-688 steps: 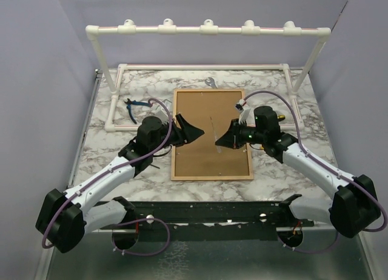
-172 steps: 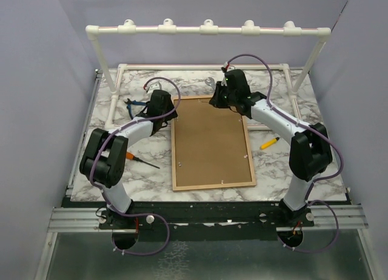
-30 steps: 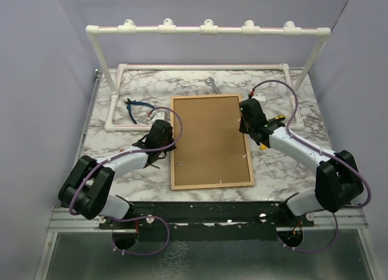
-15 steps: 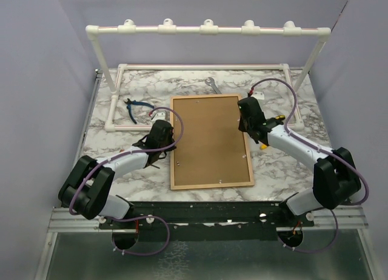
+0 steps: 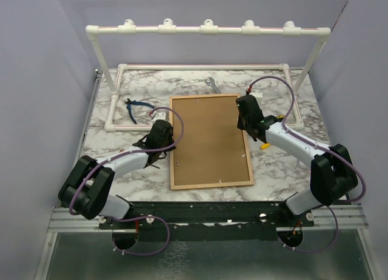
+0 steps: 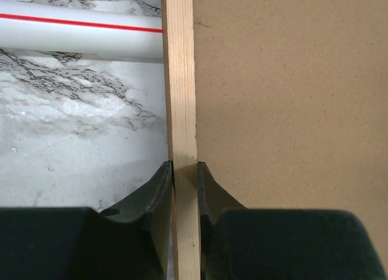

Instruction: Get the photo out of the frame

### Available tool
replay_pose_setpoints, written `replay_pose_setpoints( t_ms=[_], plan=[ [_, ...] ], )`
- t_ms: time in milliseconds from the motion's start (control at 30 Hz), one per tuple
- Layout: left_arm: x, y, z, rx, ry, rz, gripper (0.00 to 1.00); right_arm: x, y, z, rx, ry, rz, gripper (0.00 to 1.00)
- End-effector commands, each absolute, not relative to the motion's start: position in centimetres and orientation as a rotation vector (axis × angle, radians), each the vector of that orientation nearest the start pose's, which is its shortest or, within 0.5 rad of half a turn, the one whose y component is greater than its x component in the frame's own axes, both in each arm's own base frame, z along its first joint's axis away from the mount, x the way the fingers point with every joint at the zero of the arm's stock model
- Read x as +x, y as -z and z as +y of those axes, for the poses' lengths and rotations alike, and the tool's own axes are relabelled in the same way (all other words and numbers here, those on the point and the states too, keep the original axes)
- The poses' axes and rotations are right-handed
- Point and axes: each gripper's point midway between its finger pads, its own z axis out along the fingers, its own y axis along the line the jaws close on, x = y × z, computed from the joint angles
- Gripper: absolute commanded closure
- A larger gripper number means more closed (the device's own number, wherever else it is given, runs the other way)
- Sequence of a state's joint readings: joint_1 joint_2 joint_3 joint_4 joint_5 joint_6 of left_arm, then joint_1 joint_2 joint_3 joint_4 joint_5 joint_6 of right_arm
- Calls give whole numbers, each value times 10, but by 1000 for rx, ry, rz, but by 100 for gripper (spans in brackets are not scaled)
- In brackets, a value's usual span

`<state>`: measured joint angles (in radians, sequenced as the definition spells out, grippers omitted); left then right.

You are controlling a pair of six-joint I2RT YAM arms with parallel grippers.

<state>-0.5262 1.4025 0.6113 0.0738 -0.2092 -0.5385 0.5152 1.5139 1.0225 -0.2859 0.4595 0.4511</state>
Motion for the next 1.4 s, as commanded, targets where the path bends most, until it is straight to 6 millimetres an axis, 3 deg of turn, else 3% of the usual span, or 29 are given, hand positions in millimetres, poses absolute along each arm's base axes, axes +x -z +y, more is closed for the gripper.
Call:
replay_pose_setpoints(
  t_ms=[0,467,800,1367],
  plan=[
    [317,-50,-159,-96,255,2293,100,380,-119,141,146,39,2242,99],
    [318,-51,-159,-95,246,2295,100,383,-120,140,149,56,2236,99],
    [318,-52,-158,-95,242,2294,100,385,-129,159,77,-80,2223,99],
    [319,-53,-156,-99,222,2295,100,392,-130,148,112,-17,2226,99]
  ],
)
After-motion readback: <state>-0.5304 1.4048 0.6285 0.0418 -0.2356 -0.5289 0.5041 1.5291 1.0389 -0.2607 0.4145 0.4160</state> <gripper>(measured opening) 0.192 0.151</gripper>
